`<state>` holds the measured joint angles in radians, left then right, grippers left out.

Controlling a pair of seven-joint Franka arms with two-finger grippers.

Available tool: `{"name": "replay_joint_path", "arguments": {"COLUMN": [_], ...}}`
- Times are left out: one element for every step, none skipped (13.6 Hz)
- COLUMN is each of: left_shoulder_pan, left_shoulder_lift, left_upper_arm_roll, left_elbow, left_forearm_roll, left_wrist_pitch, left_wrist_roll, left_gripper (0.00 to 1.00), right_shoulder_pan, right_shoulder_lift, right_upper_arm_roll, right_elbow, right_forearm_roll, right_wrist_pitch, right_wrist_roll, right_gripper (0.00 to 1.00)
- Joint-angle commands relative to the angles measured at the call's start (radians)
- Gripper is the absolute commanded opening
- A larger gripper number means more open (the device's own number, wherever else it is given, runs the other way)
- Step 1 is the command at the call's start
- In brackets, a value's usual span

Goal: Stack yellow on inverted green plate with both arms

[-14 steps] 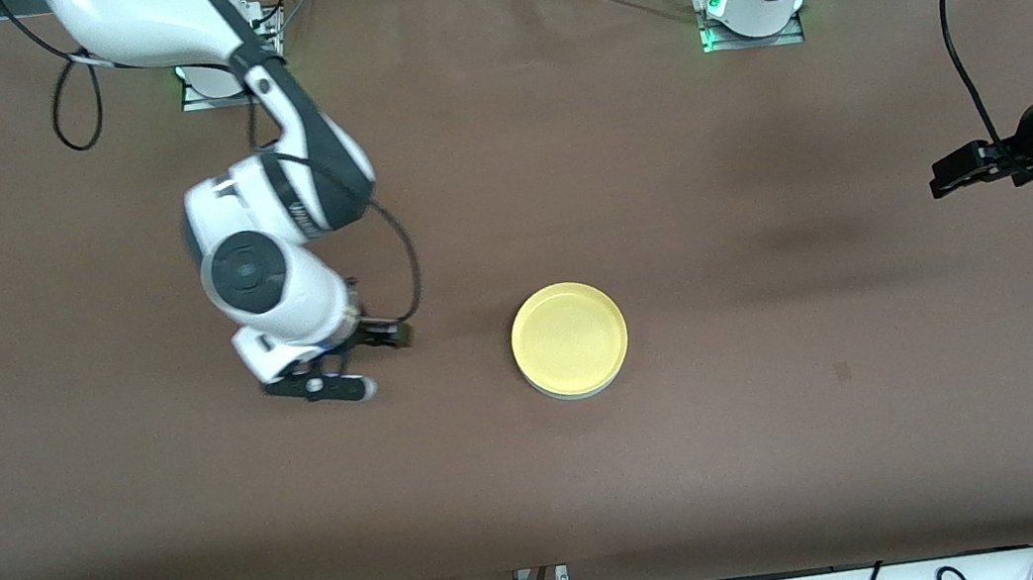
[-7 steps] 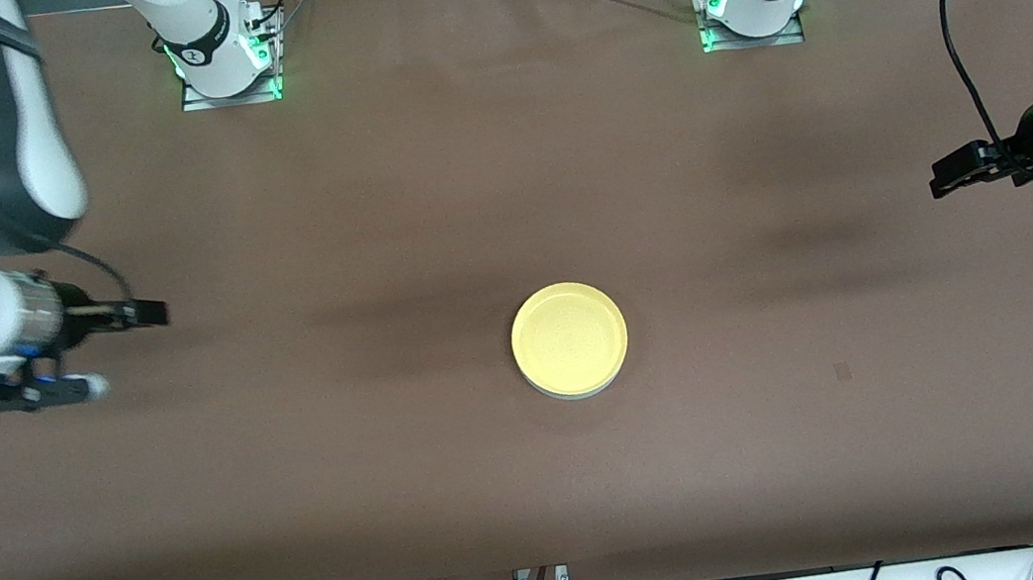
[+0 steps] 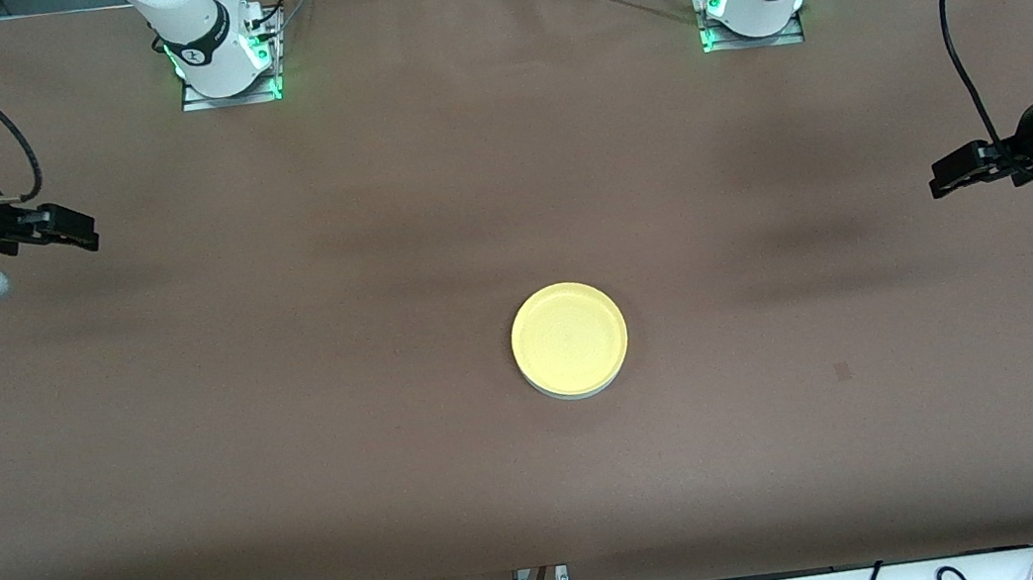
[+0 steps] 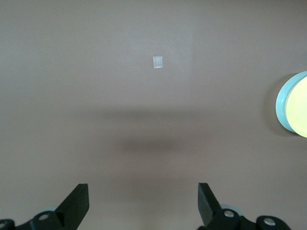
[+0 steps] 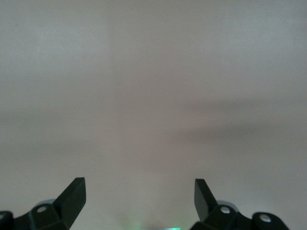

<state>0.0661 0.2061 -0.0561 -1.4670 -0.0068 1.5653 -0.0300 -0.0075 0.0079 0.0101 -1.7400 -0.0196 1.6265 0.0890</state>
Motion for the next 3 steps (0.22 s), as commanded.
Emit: {"name": "replay_joint_path", "arguments": {"left_shoulder_pan": [-0.002, -0.002, -0.003], "left_shoulder_lift": [0.015, 0.015, 0.015], "left_upper_arm_roll": [0.001, 0.001, 0.001], "left_elbow": [0.034, 0.034, 0.036], "left_forearm_roll": [-0.015, -0.016, -0.016], "left_wrist_pitch": [-0.024, -0.024, -0.024], "left_wrist_roll": [0.004, 0.004, 0.004], "left_gripper": [1.00, 1.00, 1.00], "right_shoulder_pan": [-0.025, -0.025, -0.025], "right_shoulder_lift": [-0.012, -0.012, -0.014], "right_upper_arm_roll": [-0.045, -0.047, -0.047], "right_elbow": [-0.024, -0.023, -0.021], "right_forearm_roll": [0.071, 0.073, 0.073], "right_wrist_pitch": [0.027, 0.027, 0.029], "right_wrist_roll": [0.012, 0.015, 0.014], "right_gripper": [1.00, 1.00, 1.00]}}
